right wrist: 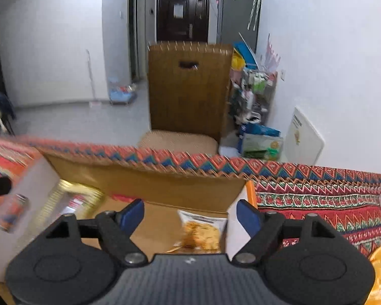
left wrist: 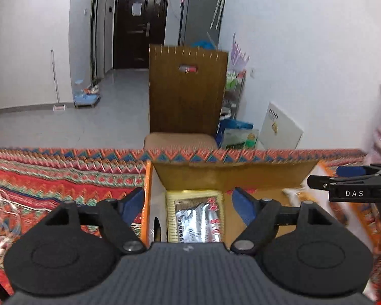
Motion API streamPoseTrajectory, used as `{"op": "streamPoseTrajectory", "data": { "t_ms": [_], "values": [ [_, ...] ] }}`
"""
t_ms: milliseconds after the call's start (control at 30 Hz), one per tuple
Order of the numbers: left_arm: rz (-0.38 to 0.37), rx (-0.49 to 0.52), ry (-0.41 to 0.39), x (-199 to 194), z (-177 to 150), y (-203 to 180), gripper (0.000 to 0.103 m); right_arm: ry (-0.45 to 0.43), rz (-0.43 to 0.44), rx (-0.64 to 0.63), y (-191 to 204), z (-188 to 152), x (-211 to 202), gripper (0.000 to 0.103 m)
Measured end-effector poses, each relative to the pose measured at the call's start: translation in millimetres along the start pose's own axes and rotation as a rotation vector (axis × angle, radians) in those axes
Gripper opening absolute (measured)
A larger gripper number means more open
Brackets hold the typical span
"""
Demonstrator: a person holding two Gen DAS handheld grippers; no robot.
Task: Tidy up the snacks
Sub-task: 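Carry both packets into the orange box and open both tools to release, then withdraw both tools back toward the remaining snacks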
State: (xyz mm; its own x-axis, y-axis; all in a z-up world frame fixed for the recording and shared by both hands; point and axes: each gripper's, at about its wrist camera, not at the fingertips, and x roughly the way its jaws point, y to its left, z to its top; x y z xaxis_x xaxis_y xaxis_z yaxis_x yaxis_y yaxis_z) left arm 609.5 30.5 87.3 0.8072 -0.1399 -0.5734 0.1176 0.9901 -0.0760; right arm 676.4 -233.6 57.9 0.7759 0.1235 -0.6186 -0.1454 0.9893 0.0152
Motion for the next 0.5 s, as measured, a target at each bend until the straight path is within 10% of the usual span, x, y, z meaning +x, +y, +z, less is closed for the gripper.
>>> {"op": "streamPoseTrajectory", "data": {
  "t_ms": [500],
  "values": [
    [-0.006, 0.031, -0.189, -246, -44, -45, 0.098, -0.219, 0.056, -0.044, -1, -48, -266, 0.102]
  ]
}}
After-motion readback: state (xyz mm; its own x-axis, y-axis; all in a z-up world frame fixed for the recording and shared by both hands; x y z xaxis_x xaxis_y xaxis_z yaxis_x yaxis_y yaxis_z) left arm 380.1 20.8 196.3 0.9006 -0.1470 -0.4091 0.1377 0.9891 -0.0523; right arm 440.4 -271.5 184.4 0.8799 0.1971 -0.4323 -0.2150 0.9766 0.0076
